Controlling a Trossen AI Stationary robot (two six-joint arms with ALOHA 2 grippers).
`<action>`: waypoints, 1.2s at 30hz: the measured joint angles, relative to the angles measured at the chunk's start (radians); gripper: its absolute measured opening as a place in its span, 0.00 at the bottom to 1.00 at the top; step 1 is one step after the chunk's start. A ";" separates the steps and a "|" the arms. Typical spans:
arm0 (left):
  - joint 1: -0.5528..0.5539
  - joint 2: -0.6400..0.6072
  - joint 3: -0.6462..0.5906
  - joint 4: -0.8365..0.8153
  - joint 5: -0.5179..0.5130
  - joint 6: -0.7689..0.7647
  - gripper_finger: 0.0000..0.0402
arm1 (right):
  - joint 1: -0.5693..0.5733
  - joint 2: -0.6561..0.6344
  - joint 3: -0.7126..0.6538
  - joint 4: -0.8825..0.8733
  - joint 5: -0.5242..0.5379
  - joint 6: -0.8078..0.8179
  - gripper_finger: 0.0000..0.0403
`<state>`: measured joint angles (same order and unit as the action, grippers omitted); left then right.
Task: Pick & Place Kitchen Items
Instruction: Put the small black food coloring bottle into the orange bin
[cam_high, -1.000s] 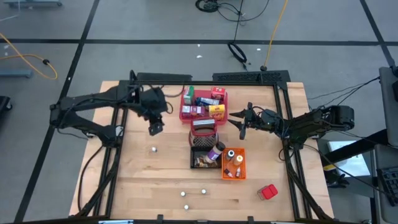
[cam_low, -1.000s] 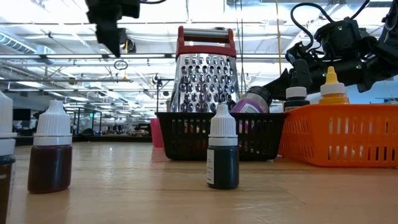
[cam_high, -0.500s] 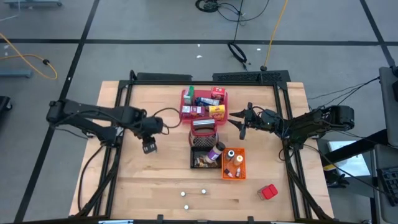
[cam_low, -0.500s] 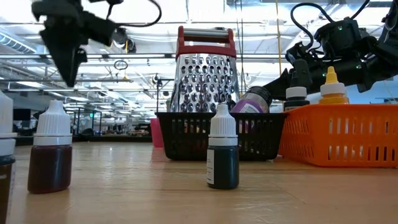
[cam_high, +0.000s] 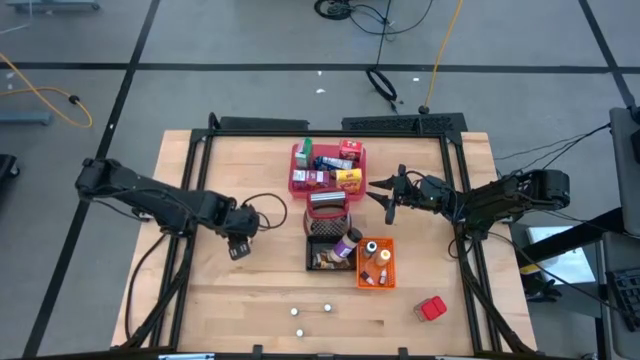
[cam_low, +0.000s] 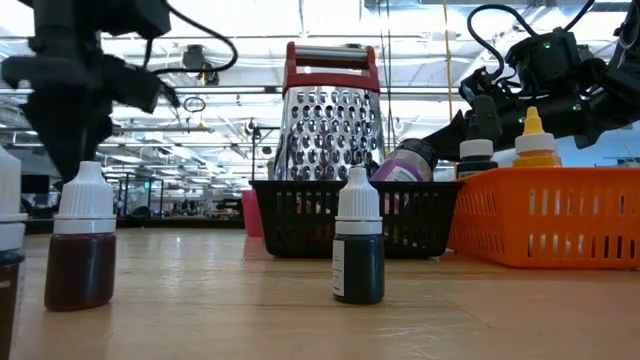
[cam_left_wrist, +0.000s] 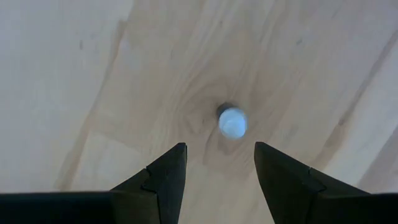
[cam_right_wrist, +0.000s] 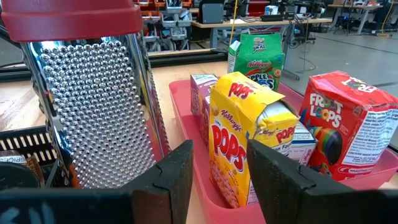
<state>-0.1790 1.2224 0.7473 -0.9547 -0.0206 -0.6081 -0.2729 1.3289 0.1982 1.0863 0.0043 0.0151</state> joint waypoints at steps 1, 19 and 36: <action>-0.006 0.000 -0.012 0.010 -0.004 -0.008 0.48 | 0.000 0.000 0.000 0.000 0.000 0.000 0.35; -0.053 0.000 -0.119 0.225 -0.025 -0.050 0.48 | 0.000 0.000 0.000 0.001 0.000 0.003 0.35; -0.053 0.001 -0.134 0.257 -0.035 -0.054 0.45 | 0.000 0.000 0.000 0.001 0.000 0.003 0.35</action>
<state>-0.2317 1.2233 0.6132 -0.6974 -0.0551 -0.6620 -0.2729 1.3289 0.1982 1.0869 0.0040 0.0185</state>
